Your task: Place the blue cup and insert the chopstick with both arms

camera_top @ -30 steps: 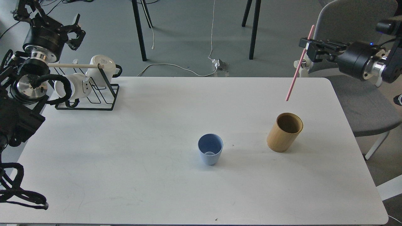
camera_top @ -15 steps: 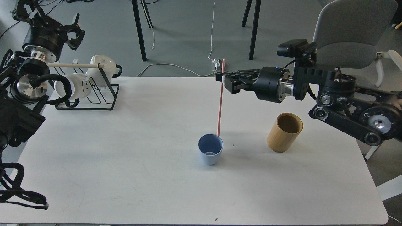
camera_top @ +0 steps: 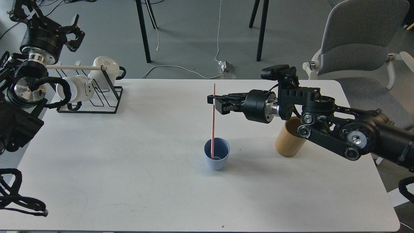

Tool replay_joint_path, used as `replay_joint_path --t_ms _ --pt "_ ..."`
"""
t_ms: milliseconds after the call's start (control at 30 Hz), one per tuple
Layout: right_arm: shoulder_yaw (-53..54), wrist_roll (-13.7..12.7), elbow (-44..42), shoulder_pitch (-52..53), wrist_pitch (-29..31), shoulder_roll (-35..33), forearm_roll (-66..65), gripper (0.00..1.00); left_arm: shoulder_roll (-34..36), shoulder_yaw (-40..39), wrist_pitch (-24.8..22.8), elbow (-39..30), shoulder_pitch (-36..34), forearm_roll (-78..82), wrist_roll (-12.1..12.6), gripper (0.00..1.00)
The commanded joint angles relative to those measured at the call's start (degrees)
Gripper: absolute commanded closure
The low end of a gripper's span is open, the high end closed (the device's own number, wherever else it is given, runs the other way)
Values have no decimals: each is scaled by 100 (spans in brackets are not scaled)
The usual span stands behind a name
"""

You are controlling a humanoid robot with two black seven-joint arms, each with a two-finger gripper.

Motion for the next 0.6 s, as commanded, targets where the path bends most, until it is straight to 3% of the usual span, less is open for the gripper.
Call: replay_joint_path --t_ms 0,233,500,567 --pt "-3 3 1 -66 0 -6 -36 91 9 -2 0 0 -31 0 1 1" --pt "-12 -6 -34 -137 18 -15 -72 80 9 6 0 0 -31 0 -8 1" --pt "93 -6 -43 -128 18 -76 -19 57 27 -2 0 -9 -40 0 -8 1" --pt "356 -6 -43 -110 -17 -94 34 46 36 -2 0 -9 -40 0 -8 1"
